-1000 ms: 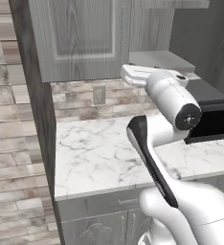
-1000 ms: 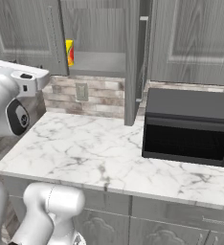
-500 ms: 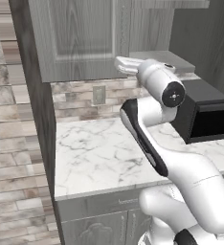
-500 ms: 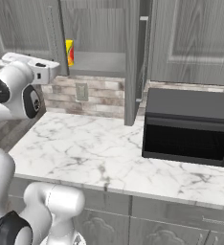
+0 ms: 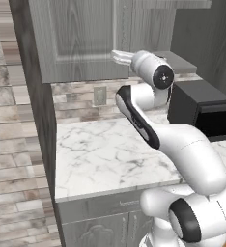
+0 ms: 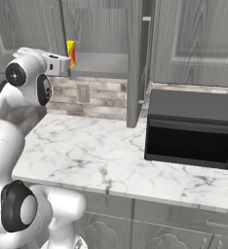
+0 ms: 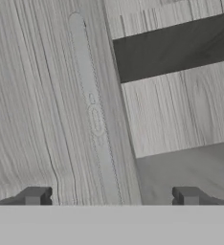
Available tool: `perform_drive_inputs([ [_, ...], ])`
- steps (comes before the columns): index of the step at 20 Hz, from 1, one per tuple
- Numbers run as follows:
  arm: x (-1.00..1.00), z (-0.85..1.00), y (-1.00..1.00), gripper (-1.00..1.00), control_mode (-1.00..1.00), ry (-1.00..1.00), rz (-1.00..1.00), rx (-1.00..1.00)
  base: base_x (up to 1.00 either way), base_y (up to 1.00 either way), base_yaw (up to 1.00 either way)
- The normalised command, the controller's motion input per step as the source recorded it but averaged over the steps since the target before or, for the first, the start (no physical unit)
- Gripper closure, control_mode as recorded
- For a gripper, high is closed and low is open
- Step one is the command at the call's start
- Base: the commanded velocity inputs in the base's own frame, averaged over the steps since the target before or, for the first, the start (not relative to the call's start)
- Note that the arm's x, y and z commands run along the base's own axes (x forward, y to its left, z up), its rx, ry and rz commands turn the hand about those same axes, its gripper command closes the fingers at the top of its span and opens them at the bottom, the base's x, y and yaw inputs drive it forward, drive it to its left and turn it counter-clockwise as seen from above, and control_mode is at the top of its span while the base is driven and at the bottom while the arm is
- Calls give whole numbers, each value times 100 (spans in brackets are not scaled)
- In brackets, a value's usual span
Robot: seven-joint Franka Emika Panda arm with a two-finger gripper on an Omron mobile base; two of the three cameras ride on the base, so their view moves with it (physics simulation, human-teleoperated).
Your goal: Open the cabinet directly in front. Then move the liquor and the cup to the dining counter with the candle on it.
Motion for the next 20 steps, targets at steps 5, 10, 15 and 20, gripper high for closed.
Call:
perform_drive_inputs([
  [5,63,0,1,-100,-100,5,0,0,0,0,0],
  [10,72,0,2,-100,-100,4,0,0,0,0,0],
  [15,80,-2,8,-100,-100,2,0,-1,0,0,0],
  [20,73,-13,5,100,-100,0,0,-1,0,0,0],
])
